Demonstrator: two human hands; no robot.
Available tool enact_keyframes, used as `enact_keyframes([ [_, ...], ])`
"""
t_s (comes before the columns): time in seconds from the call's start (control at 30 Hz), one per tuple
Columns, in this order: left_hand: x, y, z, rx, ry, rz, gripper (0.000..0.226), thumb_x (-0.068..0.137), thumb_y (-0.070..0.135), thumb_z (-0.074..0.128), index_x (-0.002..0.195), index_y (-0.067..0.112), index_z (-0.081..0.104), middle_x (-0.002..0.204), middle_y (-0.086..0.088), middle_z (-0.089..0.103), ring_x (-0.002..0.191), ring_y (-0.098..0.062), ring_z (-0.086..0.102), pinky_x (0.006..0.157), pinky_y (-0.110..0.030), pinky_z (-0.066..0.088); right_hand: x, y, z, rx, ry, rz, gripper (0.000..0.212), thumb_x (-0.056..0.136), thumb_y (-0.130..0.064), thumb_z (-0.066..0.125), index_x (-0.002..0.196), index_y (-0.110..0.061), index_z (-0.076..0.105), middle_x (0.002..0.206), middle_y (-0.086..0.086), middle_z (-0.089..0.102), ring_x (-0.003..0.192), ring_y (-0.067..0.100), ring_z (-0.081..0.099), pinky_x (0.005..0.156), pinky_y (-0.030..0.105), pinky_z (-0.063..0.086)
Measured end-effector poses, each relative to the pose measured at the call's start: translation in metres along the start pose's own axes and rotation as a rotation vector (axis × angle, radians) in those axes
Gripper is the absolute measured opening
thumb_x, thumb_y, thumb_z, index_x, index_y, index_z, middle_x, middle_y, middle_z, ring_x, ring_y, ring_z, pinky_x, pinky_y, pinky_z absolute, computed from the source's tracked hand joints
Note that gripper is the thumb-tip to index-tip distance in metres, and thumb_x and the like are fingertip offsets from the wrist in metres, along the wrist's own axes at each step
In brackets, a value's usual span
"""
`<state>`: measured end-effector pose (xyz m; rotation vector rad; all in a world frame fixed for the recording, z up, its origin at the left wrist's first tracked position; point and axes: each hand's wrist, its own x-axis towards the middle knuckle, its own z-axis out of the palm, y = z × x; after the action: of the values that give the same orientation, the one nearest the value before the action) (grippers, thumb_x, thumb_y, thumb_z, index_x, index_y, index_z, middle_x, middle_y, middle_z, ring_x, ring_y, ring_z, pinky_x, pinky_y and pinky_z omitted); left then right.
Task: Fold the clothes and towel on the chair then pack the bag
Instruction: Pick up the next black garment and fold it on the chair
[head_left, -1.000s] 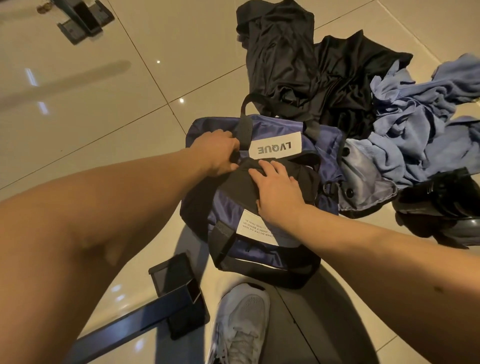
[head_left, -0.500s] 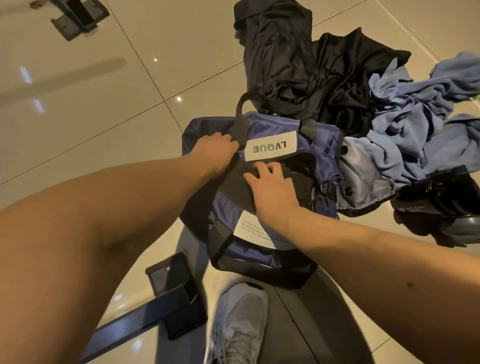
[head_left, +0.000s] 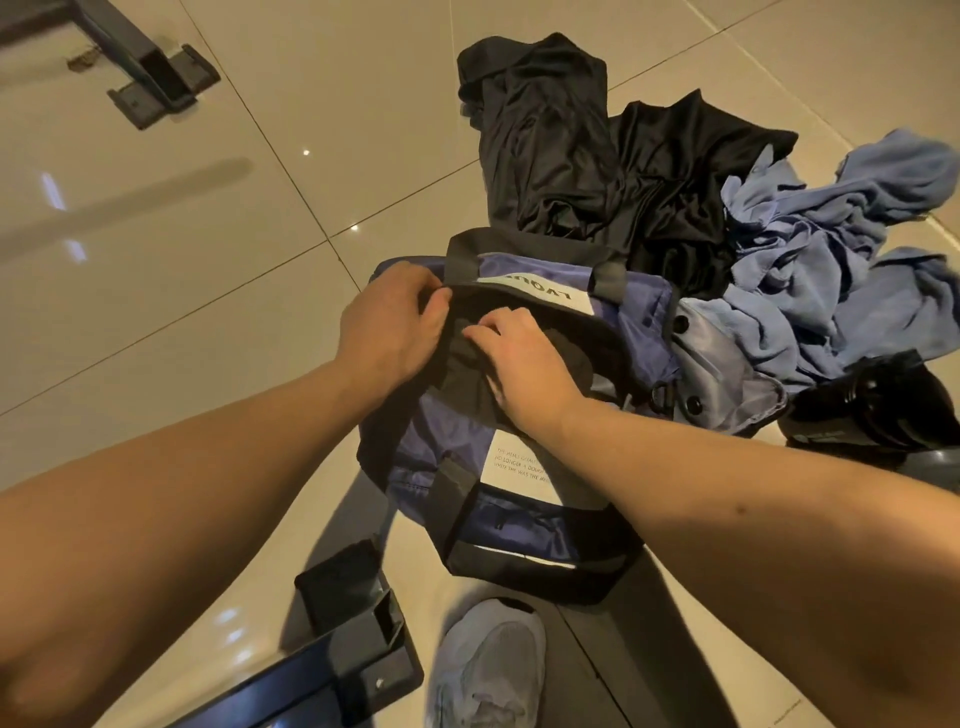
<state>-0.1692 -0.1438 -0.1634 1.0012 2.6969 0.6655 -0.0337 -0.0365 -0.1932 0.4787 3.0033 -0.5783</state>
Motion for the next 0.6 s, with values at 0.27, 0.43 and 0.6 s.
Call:
enact_keyframes([
  [0.27, -0.013, 0.004, 0.003, -0.094, 0.042, -0.047, 0.013, 0.102, 0.038, 0.055, 0.100, 0.025, 0.054, 0.093, 0.008, 0.057, 0.081, -0.014, 0.054, 0.073, -0.031, 0.039, -0.097, -0.004, -0.024, 0.010, 0.208, 0.194, 0.058, 0.085, -0.018, 0.067, 0.141, -0.020, 0.053, 0.150, 0.008, 0.039, 0.140, 0.031, 0.032, 0.111, 0.054, 0.036],
  [0.43, -0.015, -0.004, 0.001, -0.012, 0.103, 0.245, 0.013, 0.095, 0.027, 0.066, 0.094, 0.014, 0.062, 0.108, -0.004, 0.060, 0.098, -0.024, 0.055, 0.078, -0.038, 0.049, -0.088, 0.008, -0.010, 0.046, -0.137, 0.214, 0.056, 0.102, -0.043, 0.047, 0.155, -0.028, 0.036, 0.164, 0.002, 0.023, 0.150, 0.029, 0.011, 0.120, 0.056, 0.022],
  [0.6, -0.021, -0.017, 0.007, 0.187, -0.147, 0.526, 0.016, 0.087, 0.024, 0.069, 0.096, 0.012, 0.063, 0.120, -0.008, 0.064, 0.110, -0.032, 0.056, 0.089, -0.049, 0.050, -0.058, 0.002, -0.001, 0.049, -0.409, 0.256, 0.068, 0.104, -0.059, 0.025, 0.162, -0.029, 0.006, 0.170, 0.004, -0.002, 0.154, 0.032, -0.012, 0.122, 0.055, -0.007],
])
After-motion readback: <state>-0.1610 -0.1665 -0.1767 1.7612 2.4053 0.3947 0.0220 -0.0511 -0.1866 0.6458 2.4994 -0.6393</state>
